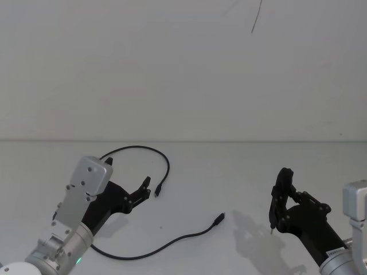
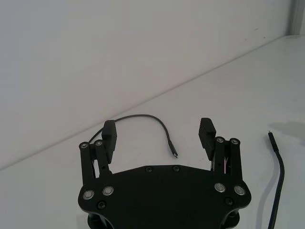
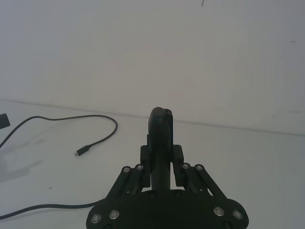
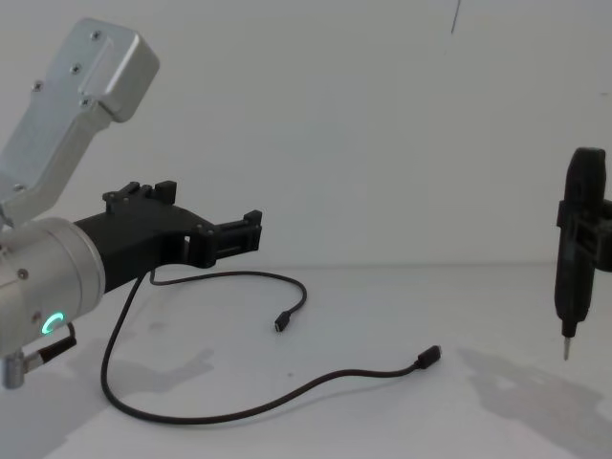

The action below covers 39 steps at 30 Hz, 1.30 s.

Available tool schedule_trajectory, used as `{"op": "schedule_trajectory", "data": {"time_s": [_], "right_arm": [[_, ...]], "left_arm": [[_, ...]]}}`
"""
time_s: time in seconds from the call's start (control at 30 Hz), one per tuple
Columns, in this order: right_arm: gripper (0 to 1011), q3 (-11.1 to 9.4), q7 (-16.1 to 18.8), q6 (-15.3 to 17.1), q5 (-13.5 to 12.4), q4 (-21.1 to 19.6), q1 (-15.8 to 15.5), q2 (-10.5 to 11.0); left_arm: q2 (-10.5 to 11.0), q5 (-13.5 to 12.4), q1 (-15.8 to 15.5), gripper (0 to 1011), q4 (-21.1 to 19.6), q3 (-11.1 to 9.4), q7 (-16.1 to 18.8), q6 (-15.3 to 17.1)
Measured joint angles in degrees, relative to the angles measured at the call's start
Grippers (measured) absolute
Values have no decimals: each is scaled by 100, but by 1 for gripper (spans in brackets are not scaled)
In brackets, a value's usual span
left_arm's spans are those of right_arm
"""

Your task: Pick up the data cable with the one hand.

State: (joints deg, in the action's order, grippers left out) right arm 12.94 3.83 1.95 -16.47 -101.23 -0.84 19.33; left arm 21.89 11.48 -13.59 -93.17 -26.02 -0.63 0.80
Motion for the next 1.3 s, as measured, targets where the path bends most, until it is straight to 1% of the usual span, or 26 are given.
{"op": "schedule_trajectory", "data": {"time_s": [0.27, 0.43, 0.7, 0.8, 0.9, 1.03, 1.13, 1.3], "right_arm": [[269, 0, 0, 0, 0, 0, 0, 0], [269, 0, 0, 0, 0, 0, 0, 0], [269, 0, 0, 0, 0, 0, 0, 0], [269, 0, 0, 0, 0, 0, 0, 0], [269, 0, 0, 0, 0, 0, 0, 0], [269, 0, 0, 0, 0, 0, 0, 0], [269, 0, 0, 0, 0, 0, 0, 0], [269, 0, 0, 0, 1, 0, 0, 0]], "left_arm": [[9, -2, 0, 1001, 0, 5, -10, 1], [102, -42, -14, 1001, -15, 29, -93, -18], [421, -76, -22, 1001, -66, 130, -382, -85], [582, -53, -2, 1001, -111, 193, -545, -86], [674, -15, 13, 1001, -146, 234, -650, -85], [810, 74, 49, 1001, -204, 297, -837, -78], [945, 200, 95, 1001, -274, 370, -1050, -67], [1085, 379, 155, 1001, -358, 450, -1315, -48]]}}
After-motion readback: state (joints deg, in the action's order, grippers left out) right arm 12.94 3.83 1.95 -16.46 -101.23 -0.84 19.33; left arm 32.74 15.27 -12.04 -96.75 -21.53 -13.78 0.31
